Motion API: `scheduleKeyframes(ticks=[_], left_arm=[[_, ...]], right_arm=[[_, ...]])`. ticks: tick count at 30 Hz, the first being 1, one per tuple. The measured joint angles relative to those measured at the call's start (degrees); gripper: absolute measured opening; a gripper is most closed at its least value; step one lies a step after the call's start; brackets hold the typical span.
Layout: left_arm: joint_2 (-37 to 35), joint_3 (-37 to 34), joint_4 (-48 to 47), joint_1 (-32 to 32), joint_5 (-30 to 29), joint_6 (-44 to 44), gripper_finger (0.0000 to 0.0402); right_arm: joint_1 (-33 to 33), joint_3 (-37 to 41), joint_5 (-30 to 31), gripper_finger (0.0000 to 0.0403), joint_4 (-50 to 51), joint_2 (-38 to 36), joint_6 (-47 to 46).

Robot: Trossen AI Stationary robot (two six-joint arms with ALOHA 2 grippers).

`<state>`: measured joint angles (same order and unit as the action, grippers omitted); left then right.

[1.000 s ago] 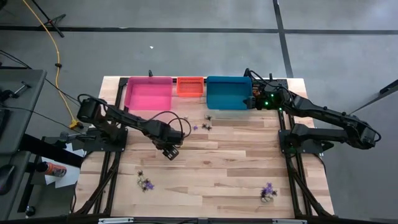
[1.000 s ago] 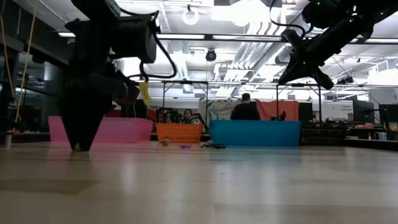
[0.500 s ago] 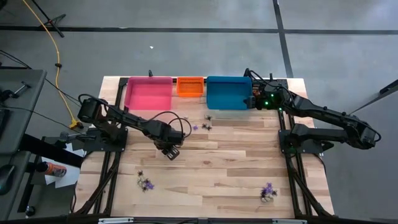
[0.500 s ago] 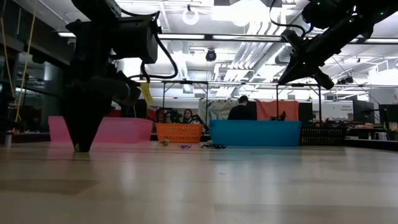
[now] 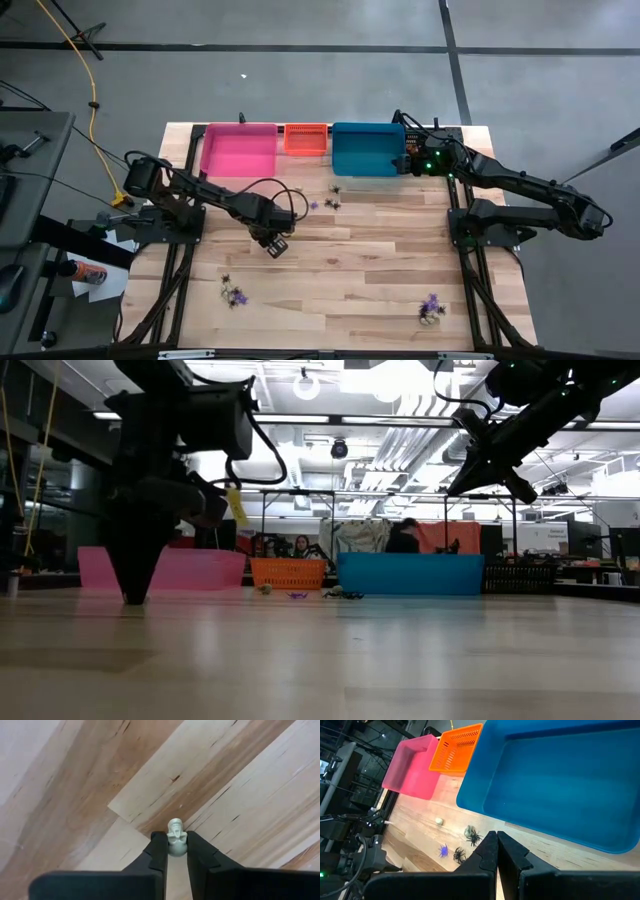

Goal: Sort Halloween decoration
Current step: Put the white skull toy into the pink bin

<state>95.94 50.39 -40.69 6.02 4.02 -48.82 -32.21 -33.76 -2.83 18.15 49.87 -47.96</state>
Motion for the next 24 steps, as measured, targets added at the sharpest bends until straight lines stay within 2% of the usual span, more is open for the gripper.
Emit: scheduleKeyframes(ticks=[9,13,17,24], left_arm=[[-0.1,0.0,0.0,-0.1,0.0,0.3,0.0022],[-1.2,2.1,-5.4,-1.4,4.5,5.5,0.0023],[-7.0,5.3,-10.3,-4.0,2.1,11.6,0.0023],[-24.2,8.4,-10.3,-13.0,-8.9,16.8,0.0024]], right_arm=[[0.0,0.0,0.0,0.0,0.0,0.0,0.0],[0.0,0.0,0.0,0.0,0.0,0.0,-0.7],[0.0,0.0,0.0,0.0,0.0,0.0,-1.1],[0.0,0.0,-0.1,0.0,0.1,0.0,-1.1]])
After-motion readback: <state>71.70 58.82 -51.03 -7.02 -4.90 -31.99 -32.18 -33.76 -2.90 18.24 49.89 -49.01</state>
